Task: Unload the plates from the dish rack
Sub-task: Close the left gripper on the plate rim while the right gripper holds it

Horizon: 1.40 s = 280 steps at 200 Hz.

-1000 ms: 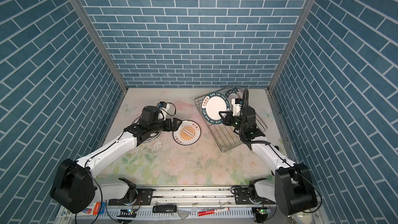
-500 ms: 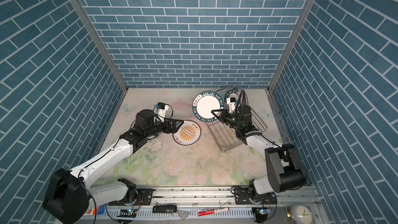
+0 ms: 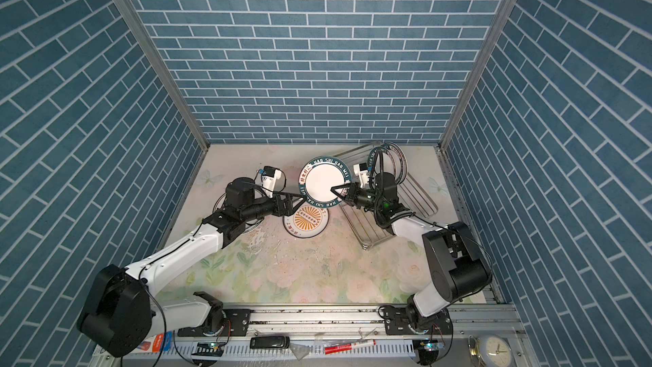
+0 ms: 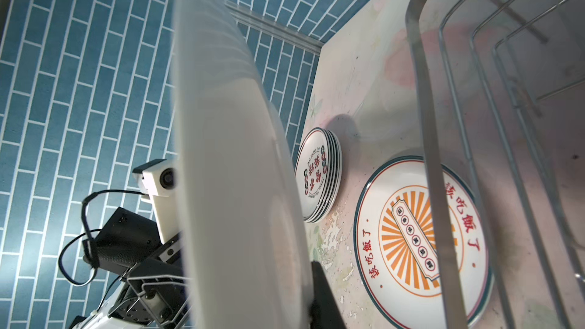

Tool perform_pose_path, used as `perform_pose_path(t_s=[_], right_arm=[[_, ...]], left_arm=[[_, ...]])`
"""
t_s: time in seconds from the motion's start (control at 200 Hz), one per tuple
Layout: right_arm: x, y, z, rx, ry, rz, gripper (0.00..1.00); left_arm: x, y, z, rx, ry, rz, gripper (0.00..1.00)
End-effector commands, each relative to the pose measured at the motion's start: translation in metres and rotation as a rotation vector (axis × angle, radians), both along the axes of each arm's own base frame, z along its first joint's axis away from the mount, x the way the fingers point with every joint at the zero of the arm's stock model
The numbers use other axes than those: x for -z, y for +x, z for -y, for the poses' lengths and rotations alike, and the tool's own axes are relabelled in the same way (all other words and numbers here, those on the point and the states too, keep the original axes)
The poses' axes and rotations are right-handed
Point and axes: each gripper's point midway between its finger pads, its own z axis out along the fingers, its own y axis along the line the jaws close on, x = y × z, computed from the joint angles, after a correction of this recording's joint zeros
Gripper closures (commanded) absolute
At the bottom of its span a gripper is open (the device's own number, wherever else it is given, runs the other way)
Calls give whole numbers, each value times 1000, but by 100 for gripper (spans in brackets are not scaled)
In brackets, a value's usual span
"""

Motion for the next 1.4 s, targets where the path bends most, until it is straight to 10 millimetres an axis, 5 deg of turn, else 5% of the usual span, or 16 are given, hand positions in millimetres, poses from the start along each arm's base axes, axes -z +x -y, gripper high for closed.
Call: perform_pose_path(t_s=[0.0,0.755,1.055,1.395], right_arm=[[-29,0,-18,-52,53,93,97],[-18,-16,-39,-126,-48,128,83],[-17,-17,-38,-124,-77,163,69],[-20,-17,-29,-91,-150,220,49]], left_arm=[[4,6,3,0,-28,-26,2],[6,15,8,52,-169,-66,60],[3,13,14,90,-208,-62,82],[8,14,8,57,-174,-75,97]])
